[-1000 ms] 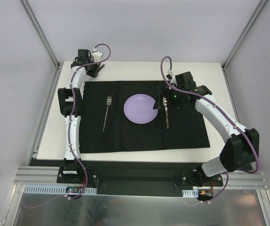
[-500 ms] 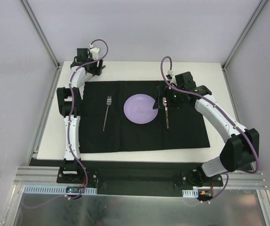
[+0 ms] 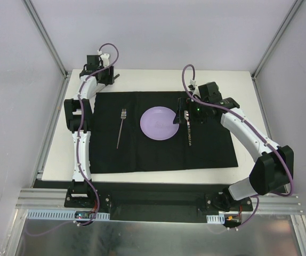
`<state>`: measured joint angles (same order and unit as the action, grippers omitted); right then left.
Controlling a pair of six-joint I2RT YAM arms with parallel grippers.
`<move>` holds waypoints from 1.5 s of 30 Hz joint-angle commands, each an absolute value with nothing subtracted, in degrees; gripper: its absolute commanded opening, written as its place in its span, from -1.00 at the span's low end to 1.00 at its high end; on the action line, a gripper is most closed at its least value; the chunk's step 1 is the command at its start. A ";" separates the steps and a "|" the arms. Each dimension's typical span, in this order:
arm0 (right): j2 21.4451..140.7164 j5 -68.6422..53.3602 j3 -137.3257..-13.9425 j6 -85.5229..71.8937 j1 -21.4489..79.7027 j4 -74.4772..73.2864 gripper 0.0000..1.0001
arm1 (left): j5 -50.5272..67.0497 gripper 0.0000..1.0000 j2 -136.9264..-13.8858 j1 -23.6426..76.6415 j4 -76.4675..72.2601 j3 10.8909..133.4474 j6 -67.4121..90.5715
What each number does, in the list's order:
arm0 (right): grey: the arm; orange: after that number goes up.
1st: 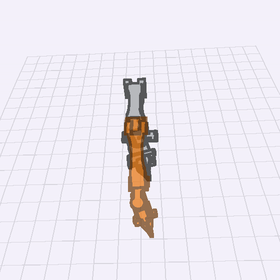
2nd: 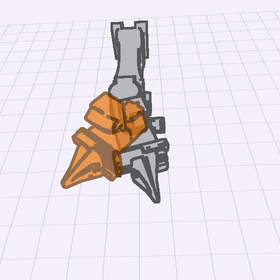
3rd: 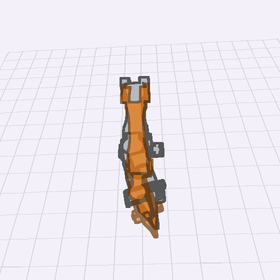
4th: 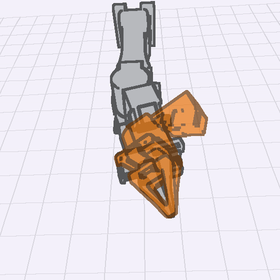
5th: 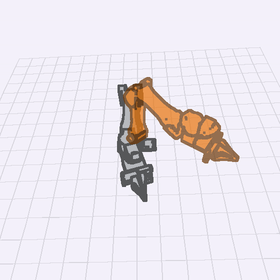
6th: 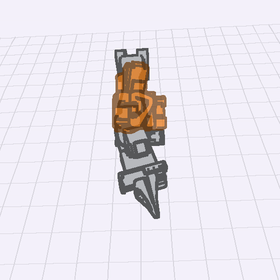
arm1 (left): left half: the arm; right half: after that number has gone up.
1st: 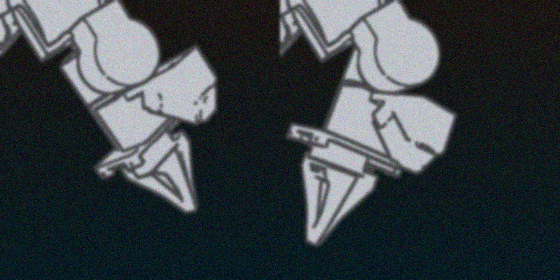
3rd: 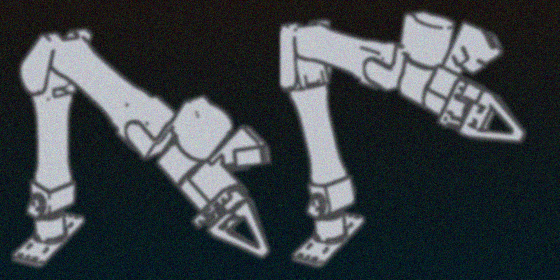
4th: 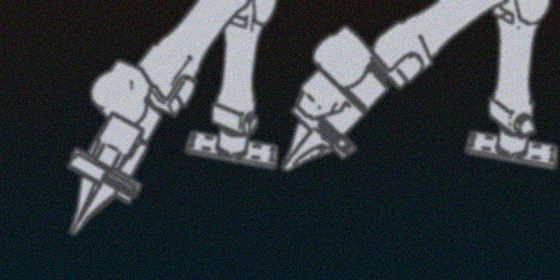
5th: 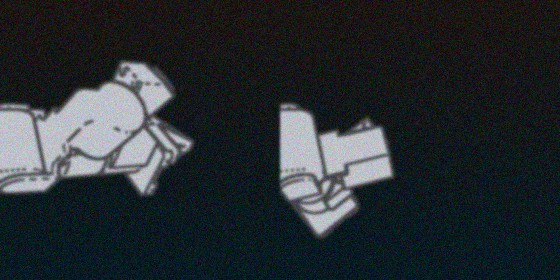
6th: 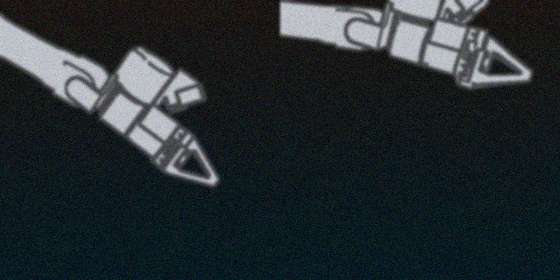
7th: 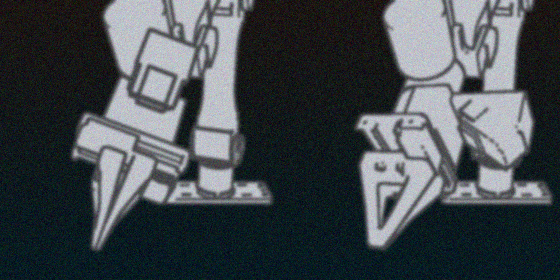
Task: Set the dinner table for one person
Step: Pick up the knife at the center of the board.
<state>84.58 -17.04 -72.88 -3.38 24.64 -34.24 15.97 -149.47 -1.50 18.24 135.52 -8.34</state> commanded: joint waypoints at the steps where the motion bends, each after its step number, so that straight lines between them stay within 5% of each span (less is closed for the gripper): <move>1: 81.91 -17.40 -72.51 -4.13 24.96 -32.52 0.93 | 17.40 0.07 -148.71 -3.60 16.88 138.16 2.52; 16: 80.51 -16.96 -71.37 -3.78 25.05 -32.43 0.93 | 18.90 -1.00 -152.93 -6.50 -1.23 131.93 42.18; 45: 77.26 -17.67 -69.17 -4.66 24.96 -30.41 0.93 | 21.36 -1.00 -139.66 -6.68 7.12 112.50 32.87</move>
<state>80.53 -17.06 -69.41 -4.03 24.69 -31.90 19.84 -143.44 -6.74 2.68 114.43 36.16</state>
